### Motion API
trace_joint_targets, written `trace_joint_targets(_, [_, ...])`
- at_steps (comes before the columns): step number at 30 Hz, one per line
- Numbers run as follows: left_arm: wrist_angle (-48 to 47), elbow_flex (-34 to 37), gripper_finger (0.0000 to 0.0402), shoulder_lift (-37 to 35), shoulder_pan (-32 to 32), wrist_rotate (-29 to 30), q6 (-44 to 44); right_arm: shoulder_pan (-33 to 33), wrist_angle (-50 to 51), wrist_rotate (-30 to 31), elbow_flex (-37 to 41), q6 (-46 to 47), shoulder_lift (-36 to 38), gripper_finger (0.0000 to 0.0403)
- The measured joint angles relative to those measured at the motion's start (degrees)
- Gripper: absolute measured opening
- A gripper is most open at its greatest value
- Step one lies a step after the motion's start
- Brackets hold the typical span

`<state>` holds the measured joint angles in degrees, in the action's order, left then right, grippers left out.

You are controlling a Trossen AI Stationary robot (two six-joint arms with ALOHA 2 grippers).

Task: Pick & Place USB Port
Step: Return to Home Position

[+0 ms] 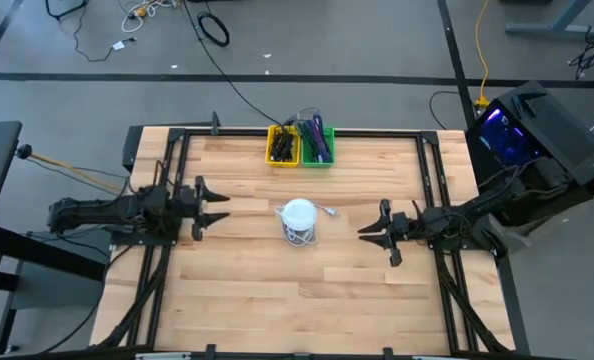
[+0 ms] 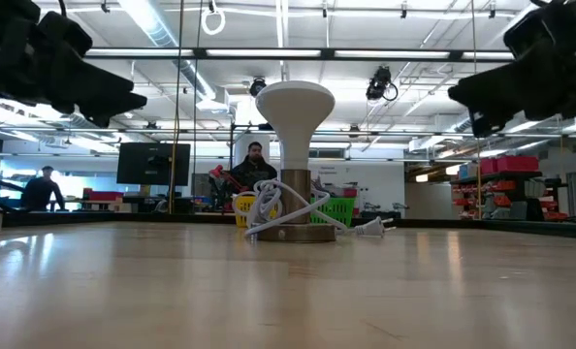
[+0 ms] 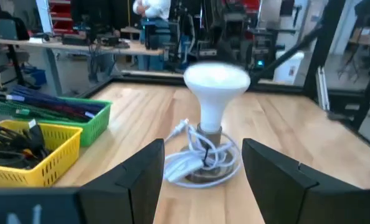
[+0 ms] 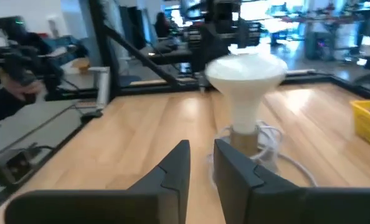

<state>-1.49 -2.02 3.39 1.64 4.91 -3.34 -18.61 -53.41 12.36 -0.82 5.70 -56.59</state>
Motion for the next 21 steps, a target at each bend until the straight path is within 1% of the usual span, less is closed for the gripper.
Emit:
trace_joint_targets(4, [-0.26, 0.00, 0.0220, 0.51, 0.00, -0.14, 3.86, 0.02, 2.28, 4.72, -0.02, 1.53, -0.45, 0.0075])
trace_joint_targets(7, [-0.20, 0.02, 0.0220, 0.92, 0.01, 1.10, 0.77, 0.04, 2.37, 7.32, -0.02, 5.49, -0.43, 0.0075])
trace_joint_targets(10, [0.00, 0.04, 0.0220, 0.90, 0.05, 0.80, -0.94, 0.04, 2.40, 7.63, -0.02, 7.97, -0.43, 0.0075])
trace_joint_targets(21, [1.04, 0.22, 0.0220, 0.84, 0.05, 0.20, -0.53, 0.04, 2.49, 7.65, -0.02, 8.22, -0.43, 0.0075])
